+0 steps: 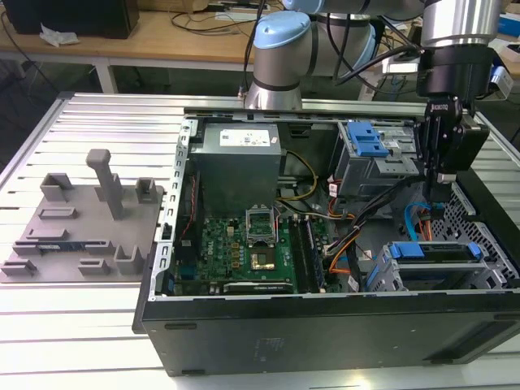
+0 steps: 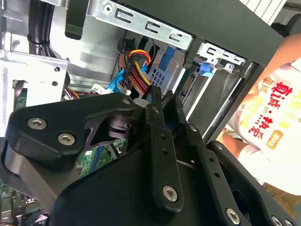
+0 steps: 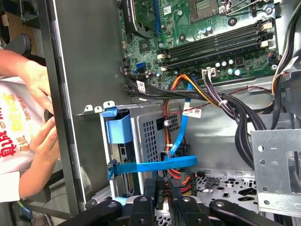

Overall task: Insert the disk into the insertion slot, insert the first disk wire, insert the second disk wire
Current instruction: 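Insert the first disk wire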

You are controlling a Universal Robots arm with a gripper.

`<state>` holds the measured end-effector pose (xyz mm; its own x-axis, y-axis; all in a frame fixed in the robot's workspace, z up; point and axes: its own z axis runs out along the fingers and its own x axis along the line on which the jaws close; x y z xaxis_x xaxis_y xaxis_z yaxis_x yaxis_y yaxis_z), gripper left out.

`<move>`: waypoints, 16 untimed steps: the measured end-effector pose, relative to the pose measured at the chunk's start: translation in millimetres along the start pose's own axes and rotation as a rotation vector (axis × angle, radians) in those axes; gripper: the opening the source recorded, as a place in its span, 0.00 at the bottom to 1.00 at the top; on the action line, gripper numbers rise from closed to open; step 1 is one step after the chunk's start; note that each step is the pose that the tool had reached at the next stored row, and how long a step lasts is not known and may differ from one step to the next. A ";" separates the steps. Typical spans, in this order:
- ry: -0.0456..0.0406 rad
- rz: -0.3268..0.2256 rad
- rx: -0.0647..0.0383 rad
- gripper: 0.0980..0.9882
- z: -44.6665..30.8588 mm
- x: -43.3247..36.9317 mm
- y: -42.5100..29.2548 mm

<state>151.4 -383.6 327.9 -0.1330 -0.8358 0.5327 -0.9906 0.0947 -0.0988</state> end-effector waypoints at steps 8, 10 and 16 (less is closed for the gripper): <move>0.0101 -0.002 -0.001 0.07 -1.0 -2.5 0.3; 0.0110 -0.002 -0.002 0.07 -0.9 -2.6 0.3; 0.0123 -0.009 -0.012 0.07 -0.5 -2.7 -2.3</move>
<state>154.0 -381.3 327.0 -0.1241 -0.8300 0.5438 -0.9921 0.0934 -0.0837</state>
